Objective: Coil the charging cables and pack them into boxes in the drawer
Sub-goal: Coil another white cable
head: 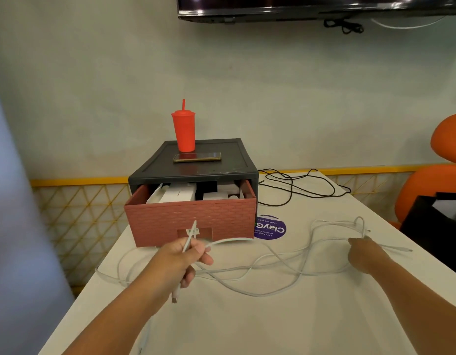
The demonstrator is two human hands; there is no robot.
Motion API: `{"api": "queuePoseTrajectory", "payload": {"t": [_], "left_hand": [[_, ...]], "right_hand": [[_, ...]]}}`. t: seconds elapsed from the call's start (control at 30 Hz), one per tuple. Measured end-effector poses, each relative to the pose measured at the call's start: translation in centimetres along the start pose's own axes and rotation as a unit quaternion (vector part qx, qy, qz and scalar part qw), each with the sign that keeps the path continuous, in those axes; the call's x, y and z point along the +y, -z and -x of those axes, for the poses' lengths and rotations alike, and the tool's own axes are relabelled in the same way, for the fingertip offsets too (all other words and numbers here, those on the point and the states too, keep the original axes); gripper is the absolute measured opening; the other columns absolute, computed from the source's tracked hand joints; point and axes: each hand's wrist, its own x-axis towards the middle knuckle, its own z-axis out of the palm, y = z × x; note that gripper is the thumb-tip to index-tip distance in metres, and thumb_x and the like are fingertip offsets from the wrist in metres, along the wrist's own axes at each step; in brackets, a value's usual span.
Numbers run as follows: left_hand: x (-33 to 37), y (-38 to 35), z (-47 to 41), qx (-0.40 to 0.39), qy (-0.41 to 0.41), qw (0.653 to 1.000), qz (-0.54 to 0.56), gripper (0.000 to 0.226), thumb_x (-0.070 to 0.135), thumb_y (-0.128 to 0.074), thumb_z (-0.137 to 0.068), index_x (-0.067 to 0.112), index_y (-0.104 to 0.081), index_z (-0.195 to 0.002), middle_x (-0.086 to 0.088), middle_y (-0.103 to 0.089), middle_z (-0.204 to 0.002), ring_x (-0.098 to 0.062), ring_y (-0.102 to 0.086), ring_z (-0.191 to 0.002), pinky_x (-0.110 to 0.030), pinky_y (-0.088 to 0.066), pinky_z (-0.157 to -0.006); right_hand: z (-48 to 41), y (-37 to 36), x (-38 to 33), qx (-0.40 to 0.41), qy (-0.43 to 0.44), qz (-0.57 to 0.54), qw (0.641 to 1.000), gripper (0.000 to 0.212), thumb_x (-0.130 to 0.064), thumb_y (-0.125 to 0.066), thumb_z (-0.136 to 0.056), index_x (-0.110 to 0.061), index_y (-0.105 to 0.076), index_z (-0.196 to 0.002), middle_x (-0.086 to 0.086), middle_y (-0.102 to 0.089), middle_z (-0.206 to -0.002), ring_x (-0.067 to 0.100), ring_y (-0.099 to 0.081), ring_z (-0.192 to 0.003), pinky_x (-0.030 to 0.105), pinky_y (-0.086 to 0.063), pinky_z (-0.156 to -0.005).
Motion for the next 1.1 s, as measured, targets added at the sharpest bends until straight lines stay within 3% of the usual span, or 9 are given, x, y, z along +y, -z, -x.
{"api": "queuePoseTrajectory", "payload": {"t": [0.13, 0.23, 0.4, 0.47, 0.5, 0.6, 0.8, 0.9, 1.1], "left_hand": [[-1.0, -1.3, 0.3, -0.019, 0.001, 1.0, -0.017, 0.018, 0.01, -0.049, -0.095, 0.008, -0.062, -0.082, -0.004, -0.069, -0.074, -0.008, -0.036, -0.033, -0.015, -0.029, -0.032], [-1.6, -2.2, 0.5, -0.032, 0.001, 0.999, -0.022, 0.017, 0.01, -0.05, -0.094, 0.008, -0.062, -0.083, 0.0, -0.07, -0.068, -0.008, -0.037, -0.033, -0.016, -0.03, -0.035], [-2.8, -3.4, 1.2, -0.053, 0.009, 0.997, -0.054, 0.014, 0.006, -0.05, -0.093, 0.009, -0.063, -0.086, 0.0, -0.072, -0.073, -0.008, -0.04, -0.033, -0.016, -0.031, -0.038], [-3.2, -3.4, 1.5, -0.04, 0.003, 0.997, -0.069, 0.014, 0.005, -0.052, -0.092, 0.01, -0.064, -0.086, -0.001, -0.072, -0.079, -0.008, -0.042, -0.034, -0.015, -0.033, -0.039], [-3.4, -3.4, 1.7, -0.031, -0.003, 0.997, -0.071, 0.014, 0.005, -0.053, -0.091, 0.01, -0.064, -0.086, -0.001, -0.071, -0.08, -0.008, -0.043, -0.034, -0.015, -0.034, -0.04], [-3.8, -2.9, 2.5, -0.009, -0.013, 0.998, -0.067, 0.015, 0.006, -0.053, -0.092, 0.012, -0.065, -0.085, 0.004, -0.07, -0.077, -0.009, -0.044, -0.034, -0.013, -0.034, -0.04], [-4.0, -2.8, 4.9, 0.016, -0.027, 0.999, 0.012, 0.027, 0.016, -0.042, -0.097, 0.01, -0.066, -0.087, 0.001, -0.058, -0.052, -0.009, -0.029, -0.033, -0.015, -0.024, -0.035], [-3.6, -3.1, 5.9, 0.008, -0.021, 0.997, 0.068, 0.027, 0.018, -0.044, -0.094, 0.007, -0.067, -0.085, -0.001, -0.047, -0.046, -0.009, -0.025, -0.032, -0.014, -0.02, -0.034], [-2.2, -2.1, 6.5, 0.007, 0.004, 0.983, 0.183, 0.027, 0.025, -0.053, -0.077, 0.004, -0.07, -0.077, -0.005, -0.038, -0.045, -0.007, -0.017, -0.031, -0.011, -0.014, -0.038]], "right_hand": [[1.8, 0.5, -1.3, 0.096, -0.023, -0.11, 0.989, 0.055, 0.003, -0.038, -0.084, -0.017, -0.046, -0.135, 0.014, -0.015, -0.15, 0.038, -0.036, -0.129, 0.051, -0.035, -0.101], [4.6, 0.3, -3.6, 0.195, 0.1, -0.194, 0.956, 0.065, 0.017, -0.037, -0.076, -0.014, -0.051, -0.131, 0.01, -0.015, -0.155, 0.031, -0.035, -0.134, 0.039, -0.042, -0.096], [8.6, -1.4, -7.9, 0.148, 0.34, -0.1, 0.923, 0.075, 0.02, -0.037, -0.074, -0.022, -0.047, -0.135, -0.001, -0.027, -0.151, 0.018, -0.024, -0.141, 0.018, -0.017, -0.108], [9.5, -1.8, -9.5, 0.177, 0.412, -0.068, 0.891, 0.079, 0.025, -0.043, -0.061, -0.015, -0.056, -0.127, 0.008, -0.045, -0.141, 0.036, -0.036, -0.134, 0.036, -0.034, -0.105], [10.2, -2.0, -10.1, 0.196, 0.428, -0.061, 0.88, 0.079, 0.024, -0.049, -0.049, -0.013, -0.064, -0.117, 0.012, -0.058, -0.128, 0.045, -0.049, -0.12, 0.045, -0.048, -0.089], [12.1, -2.4, -11.0, 0.228, 0.438, -0.035, 0.869, 0.087, 0.016, -0.067, -0.027, -0.022, -0.069, -0.104, 0.007, -0.067, -0.114, 0.041, -0.063, -0.101, 0.036, -0.055, -0.066], [17.5, -2.3, -12.3, 0.116, 0.511, -0.201, 0.828, 0.056, -0.017, -0.037, -0.079, -0.03, -0.044, -0.133, -0.009, -0.044, -0.136, 0.009, -0.038, -0.127, 0.029, -0.028, -0.106], [18.5, -3.1, -12.7, 0.039, 0.509, -0.248, 0.823, 0.052, -0.04, -0.033, -0.086, -0.045, -0.026, -0.137, -0.028, -0.023, -0.135, -0.012, -0.019, -0.126, 0.002, -0.009, -0.102], [18.2, -3.1, -13.3, 0.039, 0.468, -0.328, 0.819, 0.029, -0.054, -0.048, -0.08, -0.052, -0.039, -0.107, -0.031, -0.028, -0.133, -0.013, -0.025, -0.124, -0.003, -0.018, -0.093]]}}
